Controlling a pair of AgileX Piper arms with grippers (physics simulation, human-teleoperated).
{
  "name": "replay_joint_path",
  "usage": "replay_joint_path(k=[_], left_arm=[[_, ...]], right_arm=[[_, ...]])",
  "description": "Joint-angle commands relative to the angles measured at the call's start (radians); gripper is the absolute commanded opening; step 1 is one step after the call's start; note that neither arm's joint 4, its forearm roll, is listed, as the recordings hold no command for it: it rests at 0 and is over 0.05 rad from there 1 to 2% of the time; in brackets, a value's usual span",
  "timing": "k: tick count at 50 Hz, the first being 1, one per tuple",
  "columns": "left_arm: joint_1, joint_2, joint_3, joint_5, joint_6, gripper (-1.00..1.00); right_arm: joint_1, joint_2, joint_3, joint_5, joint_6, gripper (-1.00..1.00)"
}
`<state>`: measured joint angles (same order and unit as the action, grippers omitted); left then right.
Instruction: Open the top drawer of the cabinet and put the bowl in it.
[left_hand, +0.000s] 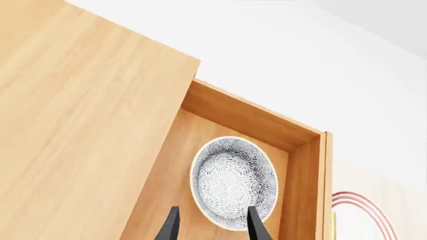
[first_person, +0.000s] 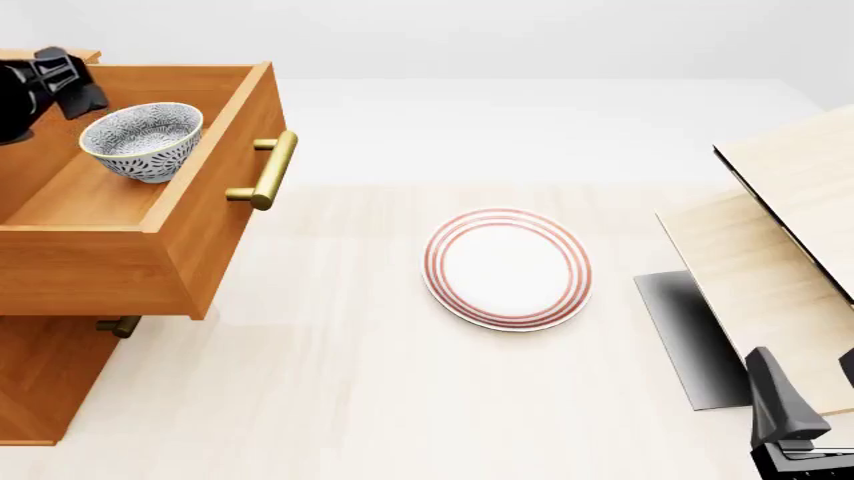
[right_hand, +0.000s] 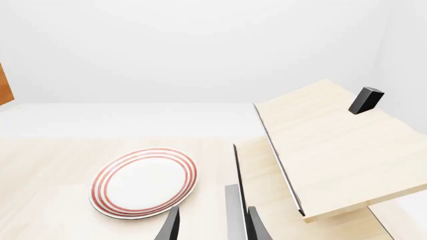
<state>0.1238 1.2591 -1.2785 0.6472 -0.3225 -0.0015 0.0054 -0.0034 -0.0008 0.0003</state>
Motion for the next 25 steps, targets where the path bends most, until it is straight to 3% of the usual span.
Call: replay_joint_path(k=[1, 10, 25], left_arm=[[-0.012, -0.072, 0.010, 0.044, 0.021, 1.00], [-0.025, -0.150, 0.042, 0.074, 0.022, 1.00], [-0.031, -0.276, 0.012, 0.187, 0.050, 1.00]], right_arm=[[0.000, -0.001, 0.000, 0.000, 0.000, 1.00], [0.000, -0.001, 0.000, 0.000, 0.000, 1.00], [0.000, 0.000, 0.000, 0.000, 0.000, 1.00]])
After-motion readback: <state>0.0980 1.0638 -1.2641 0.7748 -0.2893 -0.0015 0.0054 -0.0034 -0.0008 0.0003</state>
